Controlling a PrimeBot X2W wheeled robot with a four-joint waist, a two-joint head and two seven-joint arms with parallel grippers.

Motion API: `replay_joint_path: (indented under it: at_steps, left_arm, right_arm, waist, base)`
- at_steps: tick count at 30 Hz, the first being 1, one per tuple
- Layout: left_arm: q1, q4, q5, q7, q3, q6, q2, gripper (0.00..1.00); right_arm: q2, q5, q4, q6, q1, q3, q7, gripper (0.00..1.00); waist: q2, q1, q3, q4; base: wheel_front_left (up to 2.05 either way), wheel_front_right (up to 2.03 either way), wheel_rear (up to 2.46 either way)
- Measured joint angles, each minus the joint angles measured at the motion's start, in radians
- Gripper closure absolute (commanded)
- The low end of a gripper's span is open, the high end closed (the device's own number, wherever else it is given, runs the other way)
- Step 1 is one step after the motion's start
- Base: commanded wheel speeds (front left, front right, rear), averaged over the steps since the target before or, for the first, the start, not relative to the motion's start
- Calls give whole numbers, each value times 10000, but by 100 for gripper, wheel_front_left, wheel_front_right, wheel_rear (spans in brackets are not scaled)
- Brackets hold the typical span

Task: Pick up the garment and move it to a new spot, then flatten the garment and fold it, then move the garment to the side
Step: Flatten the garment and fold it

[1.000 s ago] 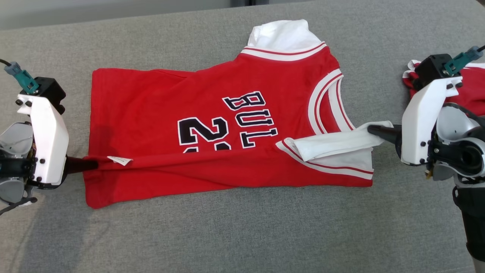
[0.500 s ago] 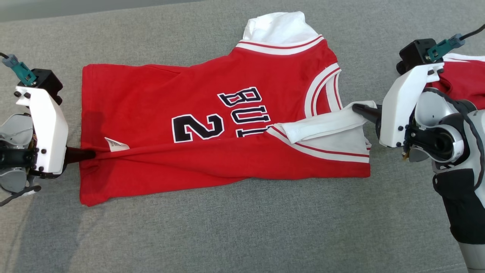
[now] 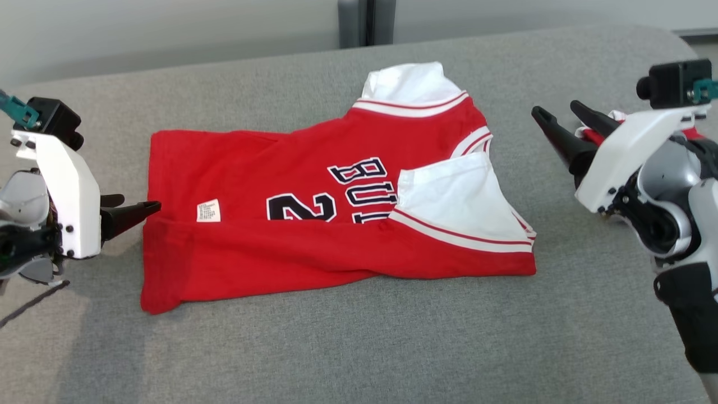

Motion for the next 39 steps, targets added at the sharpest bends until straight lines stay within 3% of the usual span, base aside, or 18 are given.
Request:
replay_joint_path:
  at_steps: [6, 9, 15, 16, 18, 22, 26, 39]
  left_arm:
    - [1072, -426, 215, -2483, 449, -27, 98, 0]
    - [1822, -594, 384, -4056, 748, 261, 71, 0]
    - [3401, -1174, 955, -6717, 993, 1425, -38, 0]
    - [3845, -1379, 1407, -7409, 922, 1893, -75, 0]
    - [4389, -1544, 1312, -8019, 1018, 2328, -270, 0]
    - [5079, -1778, 1317, -8502, 965, 3016, -499, 0]
    - [5366, -1812, 1325, -8389, 807, 3371, -539, 0]
    - [5119, -1657, 1407, -7348, 345, 3398, -631, 0]
  right_arm:
    - [-211, 194, -73, 0, 951, 383, -2201, 0]
    - [-221, 186, -155, 0, 1544, 435, -3221, 0]
    - [-117, 263, 42, 0, 2742, 236, -4477, 0]
    - [-90, 238, 245, 0, 3026, 144, -4683, 0]
    - [27, 226, 416, 0, 3235, 94, -4817, 0]
    - [263, 146, 809, 0, 3375, 173, -4692, 0]
    - [408, 161, 1287, 0, 3382, 537, -4057, 0]
    - [1057, 520, 3310, 0, 2491, 740, -3202, 0]
  waist:
    - [0, 0, -765, 2]
    - [0, 0, -1104, -12]
    - [1, 0, -1475, -22]
    - [0, 0, -1465, -20]
    - [1, 0, -1418, -31]
    - [0, 0, -1240, -36]
    - [0, 0, -1075, -16]
    - [0, 0, -713, 170]
  base:
    - [0, 0, 0]
    - [0, 0, 0]
    - [0, 0, 0]
    - [0, 0, 0]
    - [0, 0, 0]
    - [0, 0, 0]
    - [0, 0, 0]
    - [0, 0, 0]
